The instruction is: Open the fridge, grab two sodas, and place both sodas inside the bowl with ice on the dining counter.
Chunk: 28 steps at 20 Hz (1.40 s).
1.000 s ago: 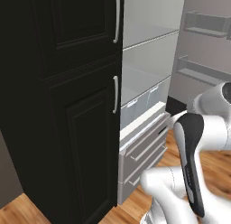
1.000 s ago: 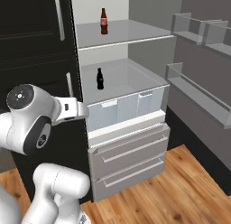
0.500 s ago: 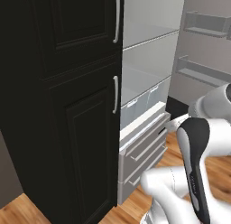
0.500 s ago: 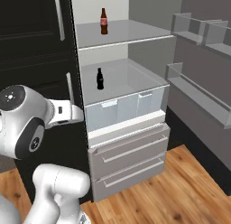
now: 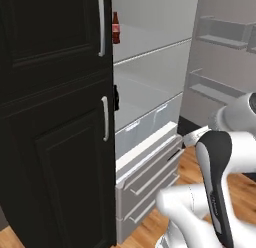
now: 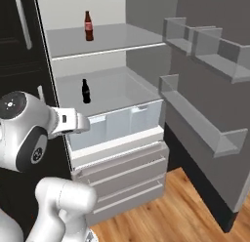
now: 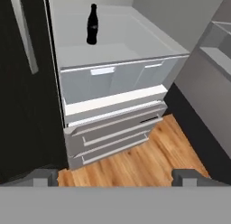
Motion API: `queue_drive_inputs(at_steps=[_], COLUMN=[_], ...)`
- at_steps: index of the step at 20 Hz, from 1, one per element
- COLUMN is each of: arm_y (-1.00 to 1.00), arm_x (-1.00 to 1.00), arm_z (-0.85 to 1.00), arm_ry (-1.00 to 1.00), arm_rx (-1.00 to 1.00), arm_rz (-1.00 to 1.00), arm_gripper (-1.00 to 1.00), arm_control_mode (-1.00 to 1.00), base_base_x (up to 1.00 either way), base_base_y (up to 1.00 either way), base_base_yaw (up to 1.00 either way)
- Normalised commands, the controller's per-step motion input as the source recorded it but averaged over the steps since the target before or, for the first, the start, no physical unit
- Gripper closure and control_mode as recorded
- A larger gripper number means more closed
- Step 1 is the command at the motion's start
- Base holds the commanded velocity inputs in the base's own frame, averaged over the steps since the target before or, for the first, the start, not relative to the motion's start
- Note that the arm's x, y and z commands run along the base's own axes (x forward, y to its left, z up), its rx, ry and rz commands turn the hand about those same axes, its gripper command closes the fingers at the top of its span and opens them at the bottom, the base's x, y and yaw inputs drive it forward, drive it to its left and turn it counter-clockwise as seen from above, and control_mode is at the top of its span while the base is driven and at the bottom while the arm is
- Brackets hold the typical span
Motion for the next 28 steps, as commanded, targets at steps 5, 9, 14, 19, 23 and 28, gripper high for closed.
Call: queue_drive_inputs(at_steps=[5, 9, 14, 19, 23, 28], arm_y=[0.00, 0.00, 0.00, 0.00, 0.00, 0.00], arm_x=[0.00, 0.00, 0.00, 0.00, 0.00, 0.00], arm_z=[0.00, 0.00, 0.00, 0.00, 0.00, 0.00], arm_ry=[0.00, 0.00, 0.00, 0.00, 0.00, 0.00], arm_rx=[0.00, 0.00, 0.00, 0.00, 0.00, 0.00], arm_rz=[0.00, 0.00, 0.00, 0.00, 0.00, 0.00], arm_gripper=[-1.00, -1.00, -1.00, -1.00, -1.00, -1.00], arm_control_mode=[1.00, 1.00, 1.00, 1.00, 1.00, 1.00], base_base_x=[0.50, 0.44, 0.34, 0.26, 0.29, 0.31], base_base_y=[-0.49, -0.21, -0.01, -0.16, -0.28, -0.41], base_base_yaw=[0.12, 0.23, 0.38, 0.43, 0.39, 0.31])
